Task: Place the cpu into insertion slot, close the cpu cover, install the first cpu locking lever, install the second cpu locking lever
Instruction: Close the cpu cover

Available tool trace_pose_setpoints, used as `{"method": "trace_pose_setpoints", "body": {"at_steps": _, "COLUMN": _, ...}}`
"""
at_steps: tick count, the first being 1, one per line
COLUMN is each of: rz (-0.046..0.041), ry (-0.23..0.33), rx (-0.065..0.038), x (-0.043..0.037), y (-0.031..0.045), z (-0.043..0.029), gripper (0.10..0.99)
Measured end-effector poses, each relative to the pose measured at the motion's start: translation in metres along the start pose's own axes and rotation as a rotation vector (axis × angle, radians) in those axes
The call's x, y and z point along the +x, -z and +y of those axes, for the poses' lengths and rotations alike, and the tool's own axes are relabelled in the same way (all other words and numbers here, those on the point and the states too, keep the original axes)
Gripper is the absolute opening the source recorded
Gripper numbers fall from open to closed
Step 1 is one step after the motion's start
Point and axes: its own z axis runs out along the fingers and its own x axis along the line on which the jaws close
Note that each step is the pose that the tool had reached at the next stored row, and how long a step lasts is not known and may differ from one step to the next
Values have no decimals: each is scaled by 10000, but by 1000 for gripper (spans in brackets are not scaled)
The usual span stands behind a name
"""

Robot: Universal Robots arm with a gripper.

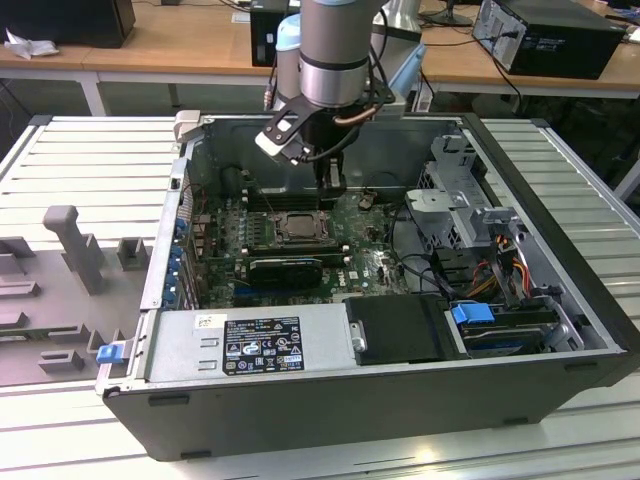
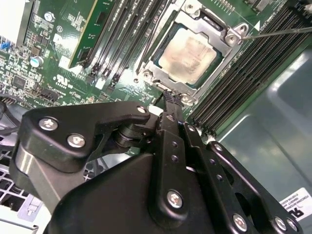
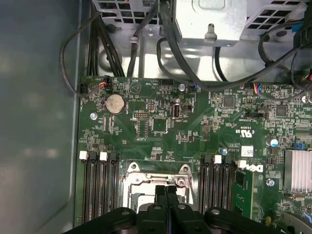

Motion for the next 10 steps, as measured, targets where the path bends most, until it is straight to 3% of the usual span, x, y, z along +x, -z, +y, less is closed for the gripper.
{"method": "trace_pose_setpoints", "body": {"at_steps": 7, "rz": 0, "ry": 0, "rx": 4, "x": 3, "y": -59, "z": -99, "gripper": 106}}
{"method": "trace_pose_setpoints", "body": {"at_steps": 10, "rz": 3, "ry": -1, "rx": 65, "x": 4, "y": -105, "z": -137, "gripper": 106}}
